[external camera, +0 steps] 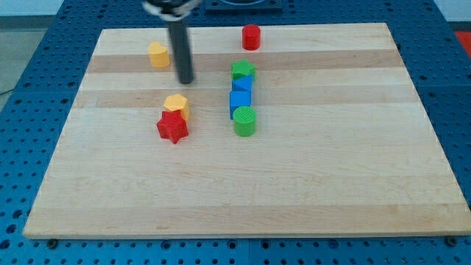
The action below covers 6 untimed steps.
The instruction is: Place the heart at the left of the red circle
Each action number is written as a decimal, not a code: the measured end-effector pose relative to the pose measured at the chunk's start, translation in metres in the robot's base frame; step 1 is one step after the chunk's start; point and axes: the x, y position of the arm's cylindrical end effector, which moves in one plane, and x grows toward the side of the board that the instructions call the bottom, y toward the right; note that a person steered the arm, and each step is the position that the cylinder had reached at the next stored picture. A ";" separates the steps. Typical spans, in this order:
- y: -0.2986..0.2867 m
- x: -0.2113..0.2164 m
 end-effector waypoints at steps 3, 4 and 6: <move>0.017 -0.097; 0.032 -0.095; -0.006 -0.118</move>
